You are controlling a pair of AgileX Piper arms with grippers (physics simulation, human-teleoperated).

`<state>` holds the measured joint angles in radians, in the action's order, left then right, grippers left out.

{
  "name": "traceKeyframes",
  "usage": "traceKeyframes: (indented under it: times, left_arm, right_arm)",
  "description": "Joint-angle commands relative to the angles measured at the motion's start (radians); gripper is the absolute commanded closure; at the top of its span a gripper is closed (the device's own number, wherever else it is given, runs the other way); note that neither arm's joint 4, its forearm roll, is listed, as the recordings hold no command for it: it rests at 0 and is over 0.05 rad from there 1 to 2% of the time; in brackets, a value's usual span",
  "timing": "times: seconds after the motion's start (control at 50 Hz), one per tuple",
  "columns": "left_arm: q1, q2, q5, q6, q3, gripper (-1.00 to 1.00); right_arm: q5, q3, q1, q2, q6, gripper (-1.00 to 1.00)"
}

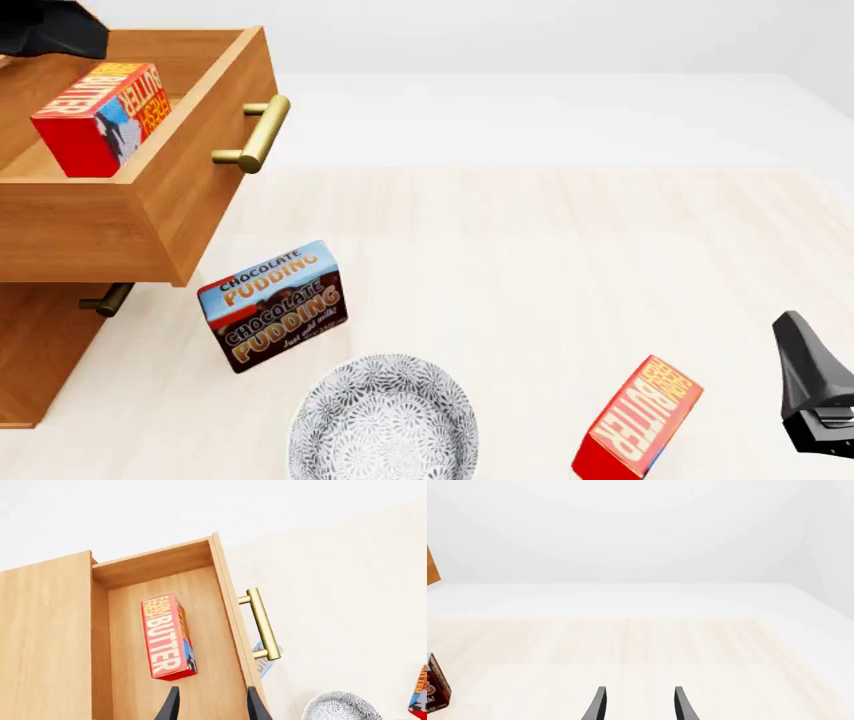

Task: Put the butter at the front in the top drawer of the cabinet and close it.

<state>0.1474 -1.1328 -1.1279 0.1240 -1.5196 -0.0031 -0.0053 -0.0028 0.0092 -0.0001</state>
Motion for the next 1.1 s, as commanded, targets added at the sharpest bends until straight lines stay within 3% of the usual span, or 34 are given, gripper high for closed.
traceKeyframes:
  times: [0.02, 0.54, 1.1]
  left_arm:
    - [0.09, -0.041, 0.037, -0.012, -0.02, -1.0]
    - [0.316, -0.328, 0.192, -0.065, -0.153, -1.0]
    - [0.394, -0.544, 0.371, -0.15, -0.176, -1.0]
  right_arm:
    - [0.002, 0.001, 0.0, -0.002, 0.0, -1.0]
    - [0.002, 0.001, 0.0, -0.002, 0.0, -1.0]
    - [0.001, -0.001, -0.001, 0.0, 0.0, -1.0]
